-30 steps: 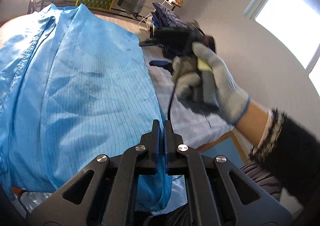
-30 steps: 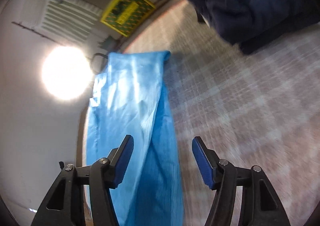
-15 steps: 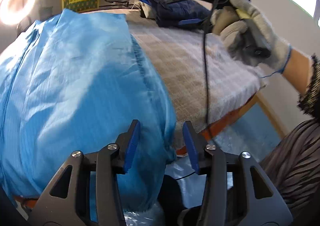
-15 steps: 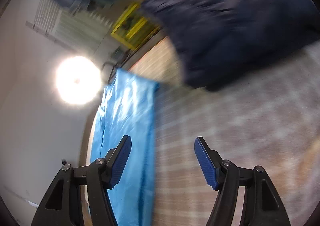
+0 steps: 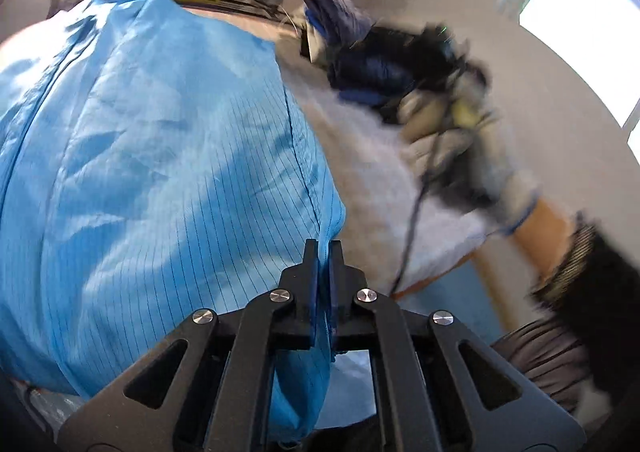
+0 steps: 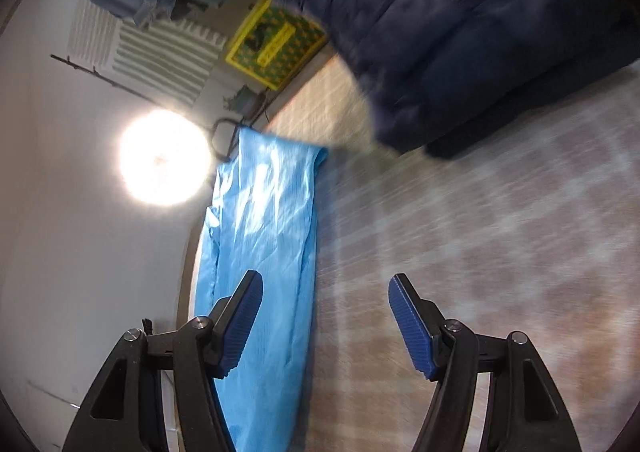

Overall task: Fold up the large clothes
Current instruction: 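Grasp the jacket's side edge with the left tool and lift it over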

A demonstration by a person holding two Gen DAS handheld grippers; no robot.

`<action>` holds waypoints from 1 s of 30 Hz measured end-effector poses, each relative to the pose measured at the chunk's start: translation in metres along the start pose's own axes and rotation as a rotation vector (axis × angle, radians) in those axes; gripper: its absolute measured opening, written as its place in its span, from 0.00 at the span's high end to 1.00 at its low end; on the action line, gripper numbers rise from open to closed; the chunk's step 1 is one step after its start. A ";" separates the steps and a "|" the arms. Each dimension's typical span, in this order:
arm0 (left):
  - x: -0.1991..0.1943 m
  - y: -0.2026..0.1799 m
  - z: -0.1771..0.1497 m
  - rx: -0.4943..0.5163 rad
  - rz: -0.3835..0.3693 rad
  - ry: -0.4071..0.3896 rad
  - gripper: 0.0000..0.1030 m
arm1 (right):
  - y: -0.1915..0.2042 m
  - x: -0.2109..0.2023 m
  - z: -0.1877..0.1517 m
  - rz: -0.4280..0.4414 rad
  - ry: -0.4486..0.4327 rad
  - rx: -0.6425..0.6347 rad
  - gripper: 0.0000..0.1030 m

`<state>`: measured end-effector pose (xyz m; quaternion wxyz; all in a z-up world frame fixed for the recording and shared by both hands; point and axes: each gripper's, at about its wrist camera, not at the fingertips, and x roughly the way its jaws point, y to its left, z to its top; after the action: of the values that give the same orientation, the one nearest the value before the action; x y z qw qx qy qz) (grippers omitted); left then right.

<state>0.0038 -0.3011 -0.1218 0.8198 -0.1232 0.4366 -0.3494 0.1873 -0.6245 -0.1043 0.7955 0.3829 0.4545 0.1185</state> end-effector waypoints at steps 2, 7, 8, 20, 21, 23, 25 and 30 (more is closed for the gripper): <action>-0.008 0.001 0.003 -0.014 -0.010 -0.018 0.99 | 0.006 0.024 0.002 -0.010 0.028 0.018 0.33; -0.011 0.004 0.005 -0.018 -0.014 -0.022 0.99 | 0.019 0.081 0.008 -0.009 0.083 0.083 0.44; -0.013 0.004 0.001 -0.021 -0.017 -0.021 0.99 | 0.024 0.090 0.009 -0.018 0.092 0.083 0.50; -0.053 0.053 -0.008 -0.184 -0.060 0.009 1.00 | 0.123 0.110 0.003 -0.392 -0.023 -0.177 1.00; -0.060 0.058 -0.009 -0.198 -0.062 0.007 1.00 | 0.135 0.110 0.001 -0.412 -0.036 -0.216 1.00; -0.069 0.067 -0.010 -0.214 -0.058 -0.008 1.00 | 0.156 0.112 -0.003 -0.431 -0.048 -0.273 1.00; -0.076 0.074 -0.014 -0.235 -0.056 -0.024 1.00 | 0.176 0.117 -0.007 -0.437 -0.052 -0.321 1.00; -0.089 0.096 -0.026 -0.285 -0.043 -0.034 1.00 | 0.223 0.142 -0.024 -0.483 -0.039 -0.471 1.00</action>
<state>-0.0062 -0.1681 -0.1298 0.7935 -0.2535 0.4653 -0.2992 0.2824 -0.3849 -0.0411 0.8757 0.0718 0.4770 0.0209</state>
